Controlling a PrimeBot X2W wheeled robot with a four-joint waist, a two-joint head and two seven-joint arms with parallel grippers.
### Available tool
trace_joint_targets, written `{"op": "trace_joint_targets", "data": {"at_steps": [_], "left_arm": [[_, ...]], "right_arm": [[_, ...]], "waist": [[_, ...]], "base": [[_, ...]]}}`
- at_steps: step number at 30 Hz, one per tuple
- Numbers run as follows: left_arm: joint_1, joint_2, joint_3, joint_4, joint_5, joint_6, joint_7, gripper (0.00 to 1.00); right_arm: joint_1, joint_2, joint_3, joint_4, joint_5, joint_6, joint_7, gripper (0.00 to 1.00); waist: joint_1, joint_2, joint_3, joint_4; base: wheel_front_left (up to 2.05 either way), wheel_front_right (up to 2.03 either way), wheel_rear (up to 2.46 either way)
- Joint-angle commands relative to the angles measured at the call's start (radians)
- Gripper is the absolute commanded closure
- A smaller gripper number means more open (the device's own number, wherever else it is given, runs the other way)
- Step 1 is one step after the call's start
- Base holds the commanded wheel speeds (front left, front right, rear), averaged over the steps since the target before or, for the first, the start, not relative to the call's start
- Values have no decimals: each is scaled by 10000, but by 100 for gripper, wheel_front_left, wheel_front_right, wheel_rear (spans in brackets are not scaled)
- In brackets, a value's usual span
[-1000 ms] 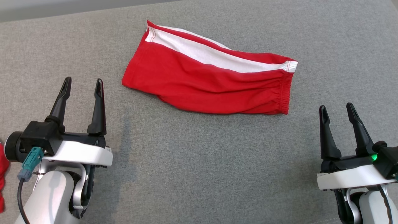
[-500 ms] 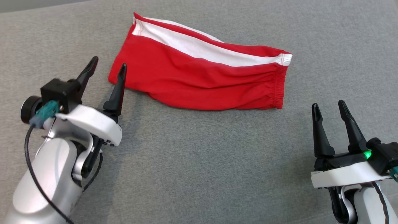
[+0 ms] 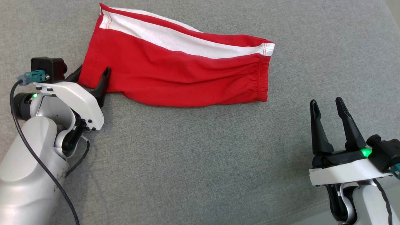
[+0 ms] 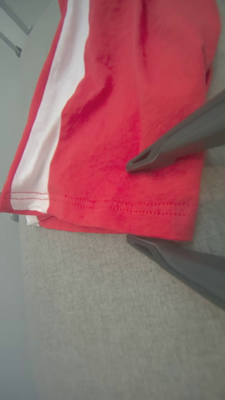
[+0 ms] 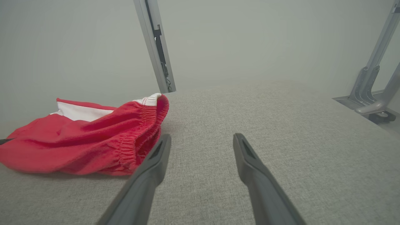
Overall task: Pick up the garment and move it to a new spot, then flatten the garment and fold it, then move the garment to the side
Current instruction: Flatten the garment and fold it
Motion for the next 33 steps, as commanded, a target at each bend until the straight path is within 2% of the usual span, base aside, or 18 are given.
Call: {"op": "trace_joint_targets", "data": {"at_steps": [1, 3, 4, 5, 11, 15, 19, 28, 29, 30, 31, 33], "left_arm": [[-71, 0, -63, 300, -141, -77, 315, 0], [-49, -67, -181, 434, -224, -169, 530, 3], [-48, -79, -229, 442, -212, -210, 544, 42], [-59, -80, -268, 433, -171, -224, 513, 100], [239, -139, -323, 352, -155, -84, 268, 100], [971, -324, -57, 78, -427, 93, -402, 100], [2025, -629, 63, -600, -623, 404, -1064, 100], [3754, -1137, 145, -2230, -1000, 993, -1475, 100], [3864, -1171, 94, -2304, -1055, 980, -1424, 92], [3923, -1164, 83, -2384, -1003, 1024, -1496, 55], [3962, -1164, 101, -2449, -969, 1044, -1560, 0], [3959, -1126, 184, -2594, -805, 1170, -1924, 0]], "right_arm": [[-43, -34, -15, 19, 101, 1, -23, 0], [-60, -32, 0, 33, 147, 1, -23, 0], [-81, -32, 20, 41, 180, 1, -23, 0], [-104, -32, 36, 46, 197, 1, -24, 0], [-79, -33, 4, 53, 248, 1, -24, 0], [47, -33, -61, 101, 221, 1, -24, 0], [159, -32, -138, 153, 176, 1, -24, 0], [235, -30, -329, 211, -89, 1, -24, 0], [234, -35, -349, 232, -126, 1, -24, 0], [220, -36, -354, 252, -137, 1, -24, 0], [201, -35, -339, 272, -147, 1, -24, 0], [144, -35, -298, 269, -160, 1, -24, 0]], "waist": [[-1, 0, 28, -17], [-1, 0, 35, -10], [-1, 0, 36, -5], [-1, 0, 38, 8], [-1, 0, -49, 185], [-1, 0, -239, 352], [-1, 0, -458, 596], [-1, 0, -724, 1042], [-1, 0, -747, 1071], [-1, 0, -761, 1091], [-1, 0, -783, 1101], [-1, 0, -837, 1119]], "base": [[0, 0, 0], [0, 0, 0], [0, 0, 0], [0, 0, 0], [0, 0, 0], [0, 0, 0], [0, 0, 0], [0, 0, 0], [0, 0, 0], [0, 0, 0], [0, 0, 0], [0, 0, 0]]}}
